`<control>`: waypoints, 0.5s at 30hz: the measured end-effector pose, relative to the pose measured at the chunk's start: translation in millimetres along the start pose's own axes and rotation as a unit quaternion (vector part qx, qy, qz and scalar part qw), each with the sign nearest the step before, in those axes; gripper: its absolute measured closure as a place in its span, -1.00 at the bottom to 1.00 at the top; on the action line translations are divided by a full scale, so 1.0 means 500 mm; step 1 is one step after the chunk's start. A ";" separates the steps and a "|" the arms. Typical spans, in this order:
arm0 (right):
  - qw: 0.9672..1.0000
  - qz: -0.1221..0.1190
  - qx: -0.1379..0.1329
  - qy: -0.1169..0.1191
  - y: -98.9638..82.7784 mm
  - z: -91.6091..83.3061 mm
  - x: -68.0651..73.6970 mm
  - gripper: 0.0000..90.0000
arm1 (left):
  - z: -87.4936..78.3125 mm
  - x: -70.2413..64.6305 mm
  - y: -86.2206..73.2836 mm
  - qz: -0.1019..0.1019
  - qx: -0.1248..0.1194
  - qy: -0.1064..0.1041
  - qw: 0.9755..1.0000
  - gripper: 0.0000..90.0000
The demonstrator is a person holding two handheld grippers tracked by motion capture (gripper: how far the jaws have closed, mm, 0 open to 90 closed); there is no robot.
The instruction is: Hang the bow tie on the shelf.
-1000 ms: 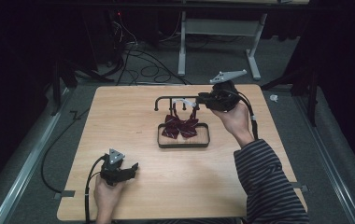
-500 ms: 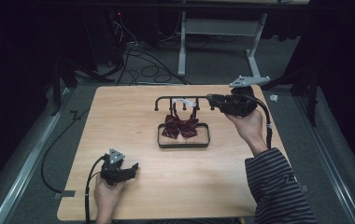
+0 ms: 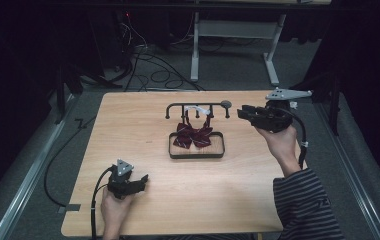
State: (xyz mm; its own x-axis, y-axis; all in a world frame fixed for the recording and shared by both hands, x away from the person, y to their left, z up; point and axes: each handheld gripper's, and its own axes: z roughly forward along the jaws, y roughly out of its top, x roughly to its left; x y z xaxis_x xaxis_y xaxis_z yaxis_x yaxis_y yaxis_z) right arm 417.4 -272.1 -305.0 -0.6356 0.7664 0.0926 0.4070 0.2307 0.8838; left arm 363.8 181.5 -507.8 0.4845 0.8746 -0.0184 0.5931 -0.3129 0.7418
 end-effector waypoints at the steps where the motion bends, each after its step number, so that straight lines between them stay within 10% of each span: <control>1: 1.000 0.001 -0.001 -0.002 -0.002 -0.003 -0.001 0.57 | 0.000 0.000 0.000 0.000 0.000 -0.001 1.000 -0.42; 15: 1.000 0.015 -0.011 -0.012 -0.063 -0.050 -0.010 0.53 | 0.000 0.000 0.000 0.000 0.001 0.000 1.000 -0.42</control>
State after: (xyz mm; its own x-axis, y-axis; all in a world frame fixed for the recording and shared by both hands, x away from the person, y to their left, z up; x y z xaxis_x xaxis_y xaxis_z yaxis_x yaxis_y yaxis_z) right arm 391.2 -298.0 -322.0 -0.6071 0.7871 0.1090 0.4113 0.1939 0.8906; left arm 363.8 181.6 -507.7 0.4852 0.8742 -0.0189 0.5938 -0.3135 0.7410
